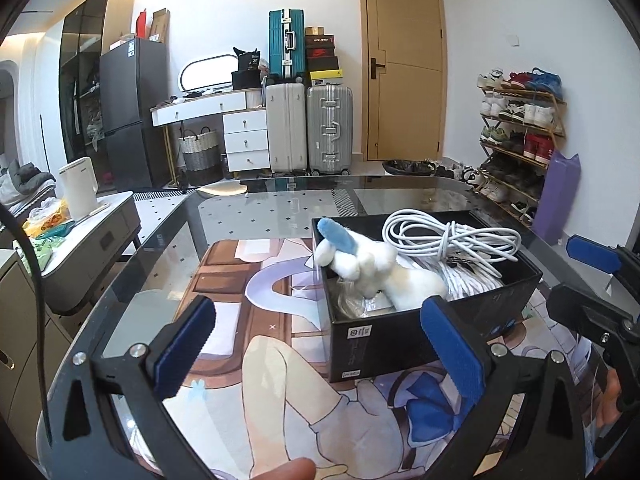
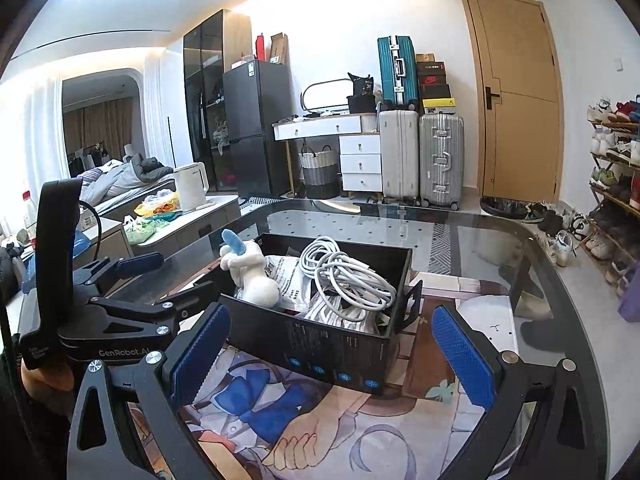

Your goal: Organize soft objects

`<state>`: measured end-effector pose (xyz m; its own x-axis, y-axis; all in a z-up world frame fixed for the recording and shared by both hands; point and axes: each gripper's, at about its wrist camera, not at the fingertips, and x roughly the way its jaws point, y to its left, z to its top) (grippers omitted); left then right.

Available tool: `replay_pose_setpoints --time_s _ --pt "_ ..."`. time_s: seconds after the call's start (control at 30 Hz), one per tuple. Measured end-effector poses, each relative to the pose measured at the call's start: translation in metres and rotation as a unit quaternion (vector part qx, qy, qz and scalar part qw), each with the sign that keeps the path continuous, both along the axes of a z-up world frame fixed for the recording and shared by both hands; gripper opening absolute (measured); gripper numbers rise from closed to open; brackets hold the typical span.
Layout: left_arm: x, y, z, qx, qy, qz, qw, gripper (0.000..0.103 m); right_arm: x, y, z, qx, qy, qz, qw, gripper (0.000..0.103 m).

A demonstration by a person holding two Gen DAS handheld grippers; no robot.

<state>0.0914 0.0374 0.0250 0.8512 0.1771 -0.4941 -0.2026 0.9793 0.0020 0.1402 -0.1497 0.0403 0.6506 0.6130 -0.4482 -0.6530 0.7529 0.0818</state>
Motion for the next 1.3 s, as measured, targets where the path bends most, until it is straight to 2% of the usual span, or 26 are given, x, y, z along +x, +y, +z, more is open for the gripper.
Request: replay_pose_setpoints --time_s 0.3,1.3 --pt "0.001 0.006 0.000 -0.018 -0.003 -0.005 0.9998 0.103 0.001 -0.004 -0.003 0.013 -0.001 -0.001 1.000 0.102" --pt "0.000 0.005 0.000 -0.029 -0.003 -0.006 0.9996 0.103 -0.001 -0.012 -0.002 0.026 -0.012 -0.012 1.000 0.102"
